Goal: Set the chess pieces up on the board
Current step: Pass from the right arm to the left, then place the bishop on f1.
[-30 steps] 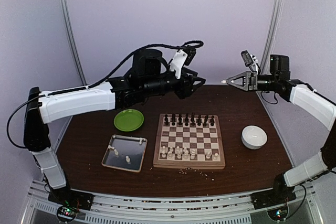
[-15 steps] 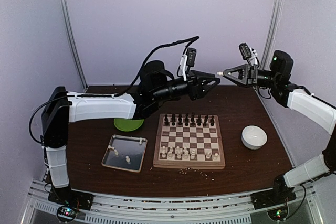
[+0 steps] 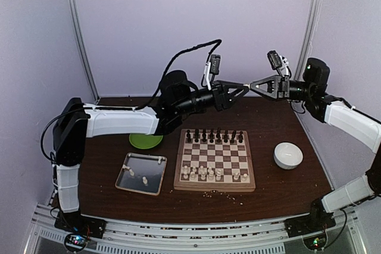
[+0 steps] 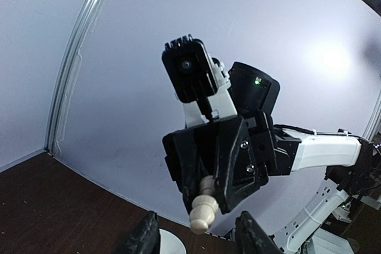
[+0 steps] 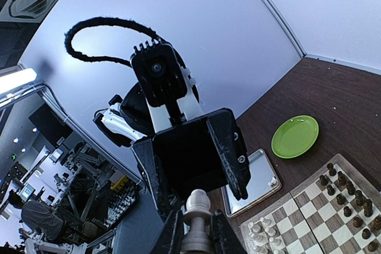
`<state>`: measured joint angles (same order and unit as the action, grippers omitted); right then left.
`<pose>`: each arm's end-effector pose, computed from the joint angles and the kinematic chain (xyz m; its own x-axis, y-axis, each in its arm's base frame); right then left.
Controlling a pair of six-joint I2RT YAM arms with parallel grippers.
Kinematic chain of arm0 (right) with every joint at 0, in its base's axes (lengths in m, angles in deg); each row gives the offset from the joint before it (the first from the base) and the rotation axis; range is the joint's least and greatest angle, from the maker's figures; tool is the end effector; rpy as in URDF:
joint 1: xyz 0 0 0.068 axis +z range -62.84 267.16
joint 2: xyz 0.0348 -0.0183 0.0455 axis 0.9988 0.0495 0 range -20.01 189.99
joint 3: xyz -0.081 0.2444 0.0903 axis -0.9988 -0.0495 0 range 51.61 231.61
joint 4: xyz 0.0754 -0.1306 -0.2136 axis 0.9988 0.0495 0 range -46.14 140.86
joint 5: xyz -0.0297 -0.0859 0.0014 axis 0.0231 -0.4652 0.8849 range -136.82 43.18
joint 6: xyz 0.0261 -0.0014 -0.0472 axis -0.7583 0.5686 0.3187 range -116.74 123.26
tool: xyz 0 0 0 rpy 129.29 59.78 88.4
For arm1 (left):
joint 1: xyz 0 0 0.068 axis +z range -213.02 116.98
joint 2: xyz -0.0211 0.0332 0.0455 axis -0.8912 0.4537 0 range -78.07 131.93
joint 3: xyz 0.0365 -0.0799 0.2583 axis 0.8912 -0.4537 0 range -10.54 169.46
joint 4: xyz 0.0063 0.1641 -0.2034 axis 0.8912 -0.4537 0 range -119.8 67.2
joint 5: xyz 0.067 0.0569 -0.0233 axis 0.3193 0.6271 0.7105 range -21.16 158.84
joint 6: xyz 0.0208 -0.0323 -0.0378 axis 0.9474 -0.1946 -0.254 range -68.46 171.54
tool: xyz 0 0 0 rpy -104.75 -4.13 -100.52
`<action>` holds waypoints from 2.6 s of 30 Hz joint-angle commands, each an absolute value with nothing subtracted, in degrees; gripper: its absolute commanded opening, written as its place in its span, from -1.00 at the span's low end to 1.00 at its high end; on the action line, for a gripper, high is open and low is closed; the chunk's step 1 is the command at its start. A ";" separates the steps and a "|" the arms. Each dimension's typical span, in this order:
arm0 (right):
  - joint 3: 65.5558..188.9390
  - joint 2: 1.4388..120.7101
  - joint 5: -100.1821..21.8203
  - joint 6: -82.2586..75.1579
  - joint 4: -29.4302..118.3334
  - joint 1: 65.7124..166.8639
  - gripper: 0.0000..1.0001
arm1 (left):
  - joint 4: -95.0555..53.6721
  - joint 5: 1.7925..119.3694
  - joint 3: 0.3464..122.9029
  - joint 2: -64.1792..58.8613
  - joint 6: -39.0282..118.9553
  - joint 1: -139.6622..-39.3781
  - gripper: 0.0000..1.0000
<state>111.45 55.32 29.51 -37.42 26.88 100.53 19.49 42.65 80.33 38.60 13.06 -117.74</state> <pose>0.2718 0.1001 0.3634 -0.6325 0.0079 -0.7745 -0.7745 0.0001 0.6326 0.2683 -0.4064 0.3270 -0.4795 -0.2889 -0.8286 0.8668 -0.0090 -0.4985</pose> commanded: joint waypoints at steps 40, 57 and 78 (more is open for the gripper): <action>111.05 55.07 30.32 -34.05 29.48 101.42 -0.56 | 29.54 34.59 84.20 42.98 5.84 -116.48 -0.94; 111.61 54.90 16.57 11.72 71.22 88.29 0.23 | -19.26 36.20 84.20 34.64 33.89 -115.24 -0.95; 113.04 62.43 15.45 19.93 78.03 87.35 0.14 | -69.11 62.33 103.18 44.05 71.65 -130.34 -0.94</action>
<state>111.32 61.79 14.85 17.98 75.91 87.72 -64.84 56.79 100.72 41.18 66.61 -129.32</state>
